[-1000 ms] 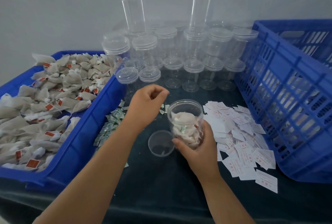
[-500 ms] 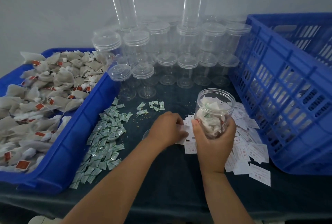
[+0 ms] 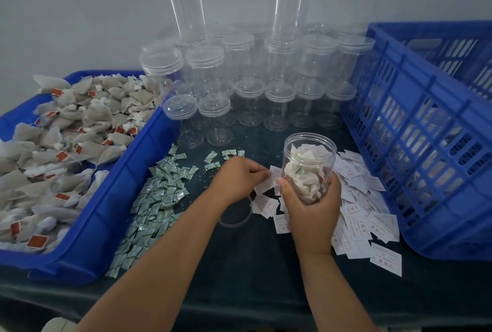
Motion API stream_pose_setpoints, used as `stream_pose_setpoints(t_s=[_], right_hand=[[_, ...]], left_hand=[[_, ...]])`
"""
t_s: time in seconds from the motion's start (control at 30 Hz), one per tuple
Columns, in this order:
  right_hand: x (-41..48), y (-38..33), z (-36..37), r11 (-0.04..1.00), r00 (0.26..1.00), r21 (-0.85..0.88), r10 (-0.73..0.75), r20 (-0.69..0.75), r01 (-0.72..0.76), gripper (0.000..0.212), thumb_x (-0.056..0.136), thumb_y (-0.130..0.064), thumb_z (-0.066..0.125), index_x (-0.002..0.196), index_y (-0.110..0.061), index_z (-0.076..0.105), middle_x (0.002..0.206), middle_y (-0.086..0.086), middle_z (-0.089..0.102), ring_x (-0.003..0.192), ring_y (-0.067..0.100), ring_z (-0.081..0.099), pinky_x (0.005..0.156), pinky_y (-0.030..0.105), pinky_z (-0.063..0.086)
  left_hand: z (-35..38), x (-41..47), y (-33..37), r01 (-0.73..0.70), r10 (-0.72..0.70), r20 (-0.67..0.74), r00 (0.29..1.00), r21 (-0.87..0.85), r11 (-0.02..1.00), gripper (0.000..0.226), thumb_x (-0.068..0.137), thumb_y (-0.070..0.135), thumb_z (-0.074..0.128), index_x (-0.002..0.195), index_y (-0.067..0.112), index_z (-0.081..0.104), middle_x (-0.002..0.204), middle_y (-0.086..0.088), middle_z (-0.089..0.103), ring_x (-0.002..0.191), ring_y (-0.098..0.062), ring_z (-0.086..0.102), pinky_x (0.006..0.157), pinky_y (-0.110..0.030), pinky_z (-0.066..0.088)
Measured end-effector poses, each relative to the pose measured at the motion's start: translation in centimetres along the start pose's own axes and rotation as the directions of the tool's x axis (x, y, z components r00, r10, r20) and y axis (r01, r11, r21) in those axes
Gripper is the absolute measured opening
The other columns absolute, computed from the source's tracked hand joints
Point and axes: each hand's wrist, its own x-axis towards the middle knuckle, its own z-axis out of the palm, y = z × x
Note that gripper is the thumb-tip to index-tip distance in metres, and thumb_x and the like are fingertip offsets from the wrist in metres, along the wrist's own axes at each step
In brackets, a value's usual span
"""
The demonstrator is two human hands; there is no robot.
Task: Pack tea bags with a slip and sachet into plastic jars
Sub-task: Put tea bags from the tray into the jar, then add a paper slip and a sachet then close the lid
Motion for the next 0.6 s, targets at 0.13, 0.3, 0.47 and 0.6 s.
stream_pose_setpoints(t_s=[0.13,0.3,0.47,0.6], right_hand=[[-0.1,-0.2,0.0,1.000,0.999,0.004,0.030,0.024,-0.030,0.079,0.065,-0.064,0.089,0.133,-0.049,0.050,0.134,-0.016,0.062,0.125,0.003,0.064,0.101,0.026,0.054],[-0.3,-0.8,0.1,0.997,0.996,0.046,0.053,0.078,-0.057,0.073,0.063,-0.062,0.091,0.124,-0.056,0.051,0.125,-0.031,0.065,0.117,-0.008,0.066,0.092,0.010,0.054],[-0.6,-0.8,0.2,0.995,0.973,0.069,0.061,0.224,-0.078,0.083,0.062,-0.054,0.094,0.135,-0.042,0.057,0.130,-0.024,0.068,0.124,0.001,0.067,0.100,0.024,0.059],[-1.0,-0.7,0.1,0.997,0.950,0.066,0.014,0.312,-0.037,0.089,0.063,-0.049,0.097,0.139,-0.021,0.058,0.132,-0.006,0.071,0.124,0.016,0.070,0.101,0.049,0.061]], left_hand=[[-0.6,0.0,-0.1,0.008,-0.008,0.010,1.000,0.006,1.000,0.011,0.096,0.033,0.073,0.095,0.035,0.084,0.072,0.020,0.075,0.057,0.007,0.059,0.060,-0.025,0.050],[-2.8,-0.8,1.2,0.014,-0.027,-0.209,0.977,-0.065,0.998,0.010,0.092,0.036,0.078,0.100,0.034,0.082,0.086,0.024,0.076,0.079,0.010,0.069,0.071,-0.012,0.051],[-7.6,-2.8,5.8,-0.089,-0.023,-0.161,0.987,-0.652,0.753,0.009,0.093,0.033,0.078,0.095,0.026,0.084,0.073,0.014,0.074,0.051,-0.001,0.057,0.047,-0.010,0.042],[-7.8,-3.5,8.1,-0.211,0.208,-0.040,0.977,-0.190,0.959,0.009,0.080,0.042,0.087,0.086,0.044,0.081,0.099,0.020,0.073,0.090,0.010,0.067,0.068,-0.005,0.047]])
